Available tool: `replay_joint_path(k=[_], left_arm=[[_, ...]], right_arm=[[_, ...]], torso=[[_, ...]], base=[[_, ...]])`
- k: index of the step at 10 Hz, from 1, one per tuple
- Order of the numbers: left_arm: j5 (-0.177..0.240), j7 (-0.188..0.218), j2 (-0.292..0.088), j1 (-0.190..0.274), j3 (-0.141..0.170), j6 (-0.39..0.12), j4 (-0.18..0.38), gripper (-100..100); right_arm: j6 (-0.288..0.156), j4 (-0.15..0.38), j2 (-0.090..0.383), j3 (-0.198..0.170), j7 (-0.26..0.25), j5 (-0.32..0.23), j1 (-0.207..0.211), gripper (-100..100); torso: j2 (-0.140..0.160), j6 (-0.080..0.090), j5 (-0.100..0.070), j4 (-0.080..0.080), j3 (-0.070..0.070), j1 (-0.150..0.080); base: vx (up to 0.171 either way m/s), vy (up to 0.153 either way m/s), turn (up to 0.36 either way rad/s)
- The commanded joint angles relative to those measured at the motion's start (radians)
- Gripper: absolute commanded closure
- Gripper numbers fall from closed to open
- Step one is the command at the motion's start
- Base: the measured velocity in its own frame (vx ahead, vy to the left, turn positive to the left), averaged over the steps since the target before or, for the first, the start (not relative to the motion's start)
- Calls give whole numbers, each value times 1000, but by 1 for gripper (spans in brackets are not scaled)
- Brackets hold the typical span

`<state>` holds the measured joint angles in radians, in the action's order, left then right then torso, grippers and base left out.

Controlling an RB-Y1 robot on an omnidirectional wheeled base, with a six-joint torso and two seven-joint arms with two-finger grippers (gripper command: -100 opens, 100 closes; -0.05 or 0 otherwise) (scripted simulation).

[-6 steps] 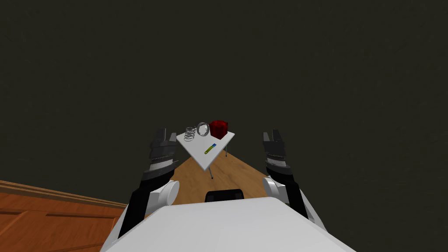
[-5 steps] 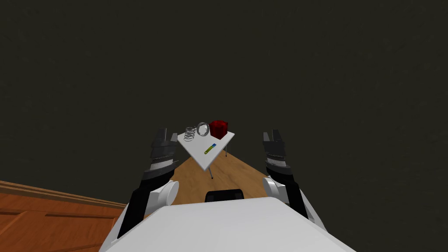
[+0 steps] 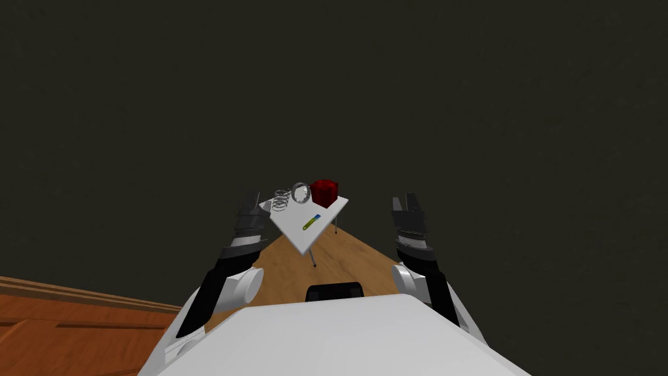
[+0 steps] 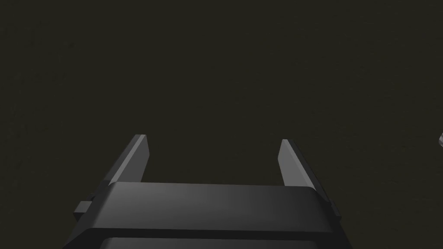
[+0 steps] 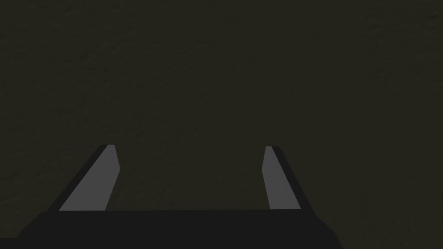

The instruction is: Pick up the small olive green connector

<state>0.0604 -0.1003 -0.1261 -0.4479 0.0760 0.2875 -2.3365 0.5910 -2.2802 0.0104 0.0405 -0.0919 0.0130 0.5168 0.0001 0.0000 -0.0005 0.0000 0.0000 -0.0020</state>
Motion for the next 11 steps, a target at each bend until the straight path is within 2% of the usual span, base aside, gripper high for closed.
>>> replay_joint_path(k=[1,2,3,4,5,6,7,8,9,10,11], left_arm=[[17,28,-25,10,14,-50,15,-100],[31,53,-44,24,25,-78,31,-100],[31,53,-44,24,25,-100,31,-100],[47,80,-61,40,39,-131,48,-100],[47,80,-61,40,39,-152,48,-100],[65,109,-78,56,52,-188,67,-100],[65,109,-78,56,52,-208,67,-100],[83,140,-94,73,67,-244,86,-100],[83,140,-94,73,67,-268,86,-100],[102,172,-109,91,82,-295,106,-100],[102,172,-109,91,82,-323,106,-100]], right_arm=[[0,0,0,0,0,0,0,0],[0,0,0,0,0,0,0,0],[0,0,0,0,0,0,0,0],[0,0,0,0,0,0,0,0],[0,0,0,0,0,0,0,0],[0,0,0,0,0,0,0,0],[0,0,0,0,0,0,0,0],[0,0,0,0,0,0,0,0],[0,0,0,0,0,0,0,0],[0,0,0,0,0,0,0,0],[0,0,0,0,0,0,0,0]], torso=[[0,0,0,0,0,0],[0,0,0,0,0,0],[0,0,0,0,0,0],[0,0,0,0,0,0],[0,0,0,0,0,0],[0,0,0,0,0,0],[0,0,0,0,0,0],[0,0,0,0,0,0],[-1,0,0,0,0,0],[0,0,0,0,0,0],[0,0,0,0,0,0]], base=[[-1,-31,-24],[-2,-43,-33],[-3,-29,-12],[-4,-32,-29],[-3,-28,-15],[1,-32,-36],[5,-29,-15],[5,-42,-35],[1,-35,-14],[3,-34,-39],[4,-32,-17]])
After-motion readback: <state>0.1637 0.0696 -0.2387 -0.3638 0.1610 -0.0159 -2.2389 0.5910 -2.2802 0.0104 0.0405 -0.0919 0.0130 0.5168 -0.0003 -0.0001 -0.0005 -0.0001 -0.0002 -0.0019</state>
